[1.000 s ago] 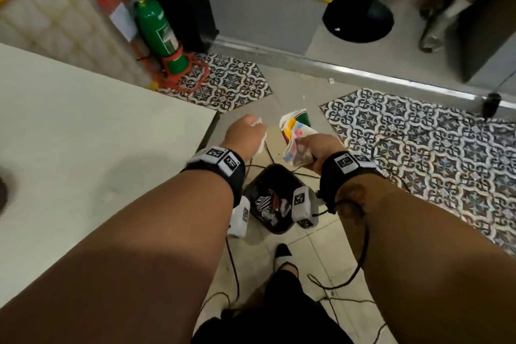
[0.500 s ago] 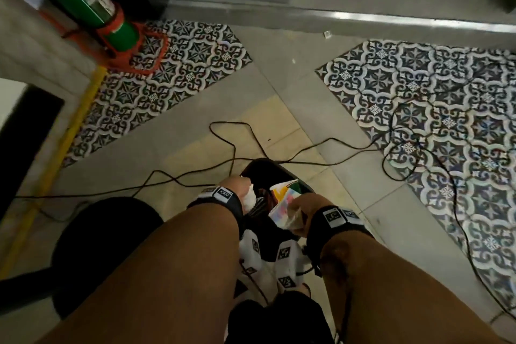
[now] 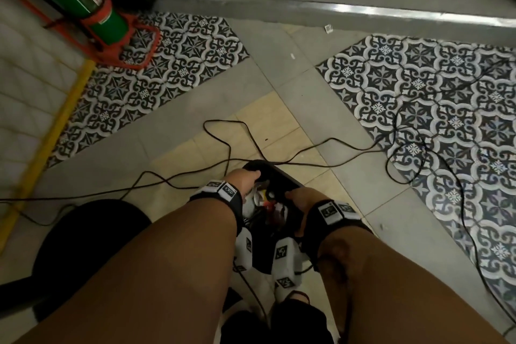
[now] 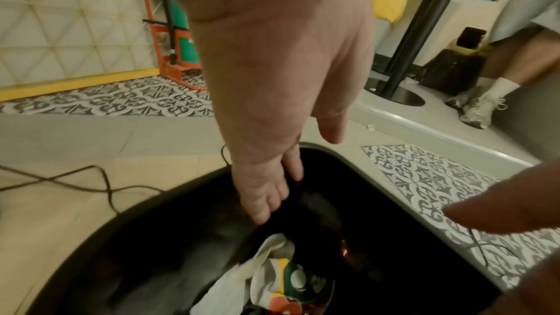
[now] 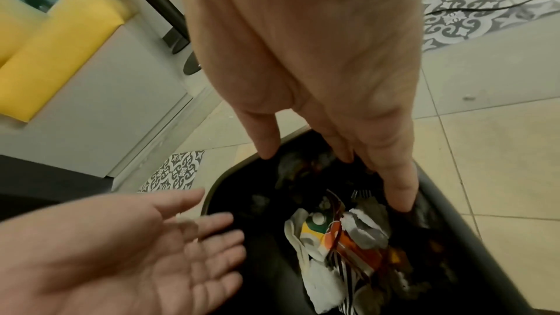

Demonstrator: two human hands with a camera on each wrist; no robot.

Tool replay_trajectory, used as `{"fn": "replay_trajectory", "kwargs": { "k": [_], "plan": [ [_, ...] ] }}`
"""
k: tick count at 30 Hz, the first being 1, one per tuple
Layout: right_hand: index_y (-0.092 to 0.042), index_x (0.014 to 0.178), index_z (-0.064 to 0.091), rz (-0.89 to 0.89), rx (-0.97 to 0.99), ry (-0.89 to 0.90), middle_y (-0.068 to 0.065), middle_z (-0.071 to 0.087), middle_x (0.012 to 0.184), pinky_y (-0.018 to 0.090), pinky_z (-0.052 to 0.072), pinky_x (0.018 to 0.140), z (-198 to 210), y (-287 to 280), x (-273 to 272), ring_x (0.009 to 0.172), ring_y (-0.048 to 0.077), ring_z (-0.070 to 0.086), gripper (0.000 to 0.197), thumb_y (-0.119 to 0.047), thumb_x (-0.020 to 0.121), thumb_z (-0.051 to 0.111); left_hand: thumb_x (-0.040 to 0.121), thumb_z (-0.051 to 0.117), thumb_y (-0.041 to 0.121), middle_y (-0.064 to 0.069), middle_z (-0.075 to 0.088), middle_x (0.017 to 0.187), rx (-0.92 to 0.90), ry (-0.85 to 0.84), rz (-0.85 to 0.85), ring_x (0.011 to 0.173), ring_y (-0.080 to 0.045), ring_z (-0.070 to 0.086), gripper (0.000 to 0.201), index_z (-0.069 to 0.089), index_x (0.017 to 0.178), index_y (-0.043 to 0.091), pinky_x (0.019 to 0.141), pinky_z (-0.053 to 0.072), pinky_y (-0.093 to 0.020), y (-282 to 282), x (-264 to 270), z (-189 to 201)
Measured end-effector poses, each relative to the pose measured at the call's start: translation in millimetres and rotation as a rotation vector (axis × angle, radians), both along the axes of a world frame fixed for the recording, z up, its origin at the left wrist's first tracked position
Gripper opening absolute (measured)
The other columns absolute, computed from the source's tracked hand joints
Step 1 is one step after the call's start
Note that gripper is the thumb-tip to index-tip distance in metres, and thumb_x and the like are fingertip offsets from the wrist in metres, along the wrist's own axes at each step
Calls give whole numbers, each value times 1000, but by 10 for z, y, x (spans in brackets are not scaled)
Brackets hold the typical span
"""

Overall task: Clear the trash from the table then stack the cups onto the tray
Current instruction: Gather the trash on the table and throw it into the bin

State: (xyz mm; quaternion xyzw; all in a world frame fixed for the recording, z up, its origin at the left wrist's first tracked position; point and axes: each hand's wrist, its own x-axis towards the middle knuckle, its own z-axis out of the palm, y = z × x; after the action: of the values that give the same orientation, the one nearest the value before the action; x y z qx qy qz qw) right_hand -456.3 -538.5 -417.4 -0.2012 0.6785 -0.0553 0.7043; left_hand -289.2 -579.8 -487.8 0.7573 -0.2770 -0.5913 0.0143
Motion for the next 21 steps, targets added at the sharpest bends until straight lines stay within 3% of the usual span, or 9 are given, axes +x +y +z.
{"fn": "replay_trajectory", "kwargs": {
  "k": [2, 4, 6, 7, 9, 11, 16, 19, 21],
  "plan": [
    [1, 143, 41, -8, -15, 5, 8, 59, 95, 16, 45, 32, 291, 44, -5, 28, 1, 53, 41, -12, 104, 38, 93, 59, 32, -19, 63, 128, -58, 14, -41, 119, -36, 61, 44, 61, 124, 1, 98, 53, -44, -42, -84, 338],
    [4, 140, 45, 14, -48, 43, 2, 56, 85, 16, 42, 30, 550, 37, 6, 26, 1, 51, 40, -11, 103, 42, 92, 57, 20, -22, 67, 119, -138, -49, -109, 113, -37, 64, 32, 67, 112, -3, 95, 53, -44, -88, -186, 763],
    [7, 133, 52, 44, -112, 102, 13, 65, 99, 17, 51, 41, 835, -42, -6, 46, 7, 65, 38, -11, 100, 48, 95, 50, 14, -21, 68, 116, -187, -117, -221, 110, -35, 64, 23, 67, 93, -3, 88, 52, -35, -120, -274, 1353],
    [6, 129, 56, 74, -176, 145, 18, 67, 107, 23, 58, 57, 1009, -102, 1, 70, 16, 72, 35, -10, 98, 52, 98, 46, 13, -19, 66, 119, -234, -153, -246, 112, -33, 62, 23, 63, 89, 1, 85, 49, -32, -133, -312, 1663],
    [-5, 114, 67, 97, -334, 238, 23, 65, 120, 41, 56, 90, 1449, -246, 26, 107, 34, 66, 24, -8, 94, 54, 99, 44, 12, -20, 62, 125, -323, -133, -193, 117, -34, 58, 20, 61, 104, 1, 90, 45, -31, -139, -382, 2333],
    [-18, 105, 69, 152, -561, 337, 22, 66, 122, 47, 52, 97, 1981, -426, 131, 110, 37, 64, 23, -8, 92, 54, 97, 48, 12, -18, 56, 132, -464, -83, -106, 122, -35, 54, 29, 57, 123, 3, 101, 45, -35, -101, -379, 3015],
    [-19, 114, 72, 247, -1081, 450, 9, 71, 111, 38, 50, 93, 3751, -609, 797, 107, 29, 64, 32, -16, 89, 52, 97, 49, 11, -13, 51, 138, -858, -34, -39, 121, -28, 54, 38, 51, 135, 10, 98, 44, -34, 251, 88, 4786],
    [-19, 101, 73, 454, -1301, 224, 3, 73, 96, 37, 54, 81, 4485, -430, 1406, 92, 25, 67, 27, -22, 85, 51, 96, 54, 10, -9, 59, 127, -1028, -135, -74, 107, -20, 60, 32, 58, 128, 10, 84, 47, -24, 716, 752, 5529],
    [-23, 90, 70, 731, -1347, 97, -4, 68, 83, 29, 50, 67, 4715, -223, 1887, 80, 18, 62, 15, -19, 90, 55, 95, 58, 12, -4, 64, 119, -1032, -239, -84, 97, -12, 59, 28, 62, 122, 10, 74, 42, -11, 1120, 1332, 5811]
  ]
}}
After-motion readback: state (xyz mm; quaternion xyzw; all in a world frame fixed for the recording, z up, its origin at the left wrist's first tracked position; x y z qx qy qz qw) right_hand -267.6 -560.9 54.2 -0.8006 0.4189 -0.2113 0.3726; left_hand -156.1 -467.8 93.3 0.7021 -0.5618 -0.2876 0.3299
